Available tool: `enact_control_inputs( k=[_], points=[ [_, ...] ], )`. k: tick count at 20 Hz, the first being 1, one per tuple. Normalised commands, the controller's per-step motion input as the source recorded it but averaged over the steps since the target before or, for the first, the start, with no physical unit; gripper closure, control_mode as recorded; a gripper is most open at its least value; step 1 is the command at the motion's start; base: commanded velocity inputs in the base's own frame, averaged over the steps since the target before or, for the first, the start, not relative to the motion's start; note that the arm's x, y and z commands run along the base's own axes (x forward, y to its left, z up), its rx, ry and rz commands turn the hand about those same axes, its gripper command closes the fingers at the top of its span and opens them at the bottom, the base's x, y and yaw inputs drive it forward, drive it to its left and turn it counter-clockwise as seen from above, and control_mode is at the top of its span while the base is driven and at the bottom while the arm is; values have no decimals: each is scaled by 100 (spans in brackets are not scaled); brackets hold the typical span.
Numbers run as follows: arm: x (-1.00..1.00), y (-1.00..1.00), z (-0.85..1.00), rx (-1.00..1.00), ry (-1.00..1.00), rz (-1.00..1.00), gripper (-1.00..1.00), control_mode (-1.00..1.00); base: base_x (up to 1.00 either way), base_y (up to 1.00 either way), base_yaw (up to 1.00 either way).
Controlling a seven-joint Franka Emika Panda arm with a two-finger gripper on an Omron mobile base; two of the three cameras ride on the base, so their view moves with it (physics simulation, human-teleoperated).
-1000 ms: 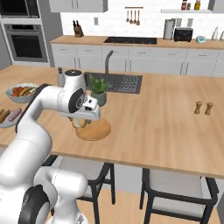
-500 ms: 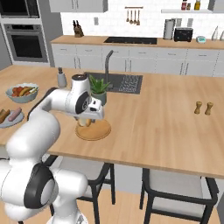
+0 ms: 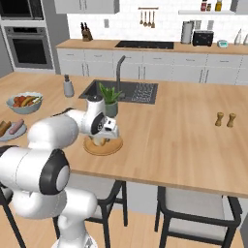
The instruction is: Place one bun and one sausage from the bowl on each plate.
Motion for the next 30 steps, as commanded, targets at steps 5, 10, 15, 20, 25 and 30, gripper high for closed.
enact_control_inputs(
  k=[5, 10, 15, 20, 25, 30],
  points=[
    [63, -13, -42, 0, 0, 0, 100, -100, 0, 0, 0],
    [35, -6, -16, 0, 0, 0, 100, -100, 0, 0, 0],
    [8, 0, -30, 0, 0, 0, 100, -100, 0, 0, 0],
    [0, 0, -23, 0, 0, 0, -100, -100, 0, 0, 0],
    [0, 0, 0, 0, 0, 0, -100, -100, 0, 0, 0],
    [0, 0, 2, 0, 0, 0, -100, -100, 0, 0, 0]
  ],
)
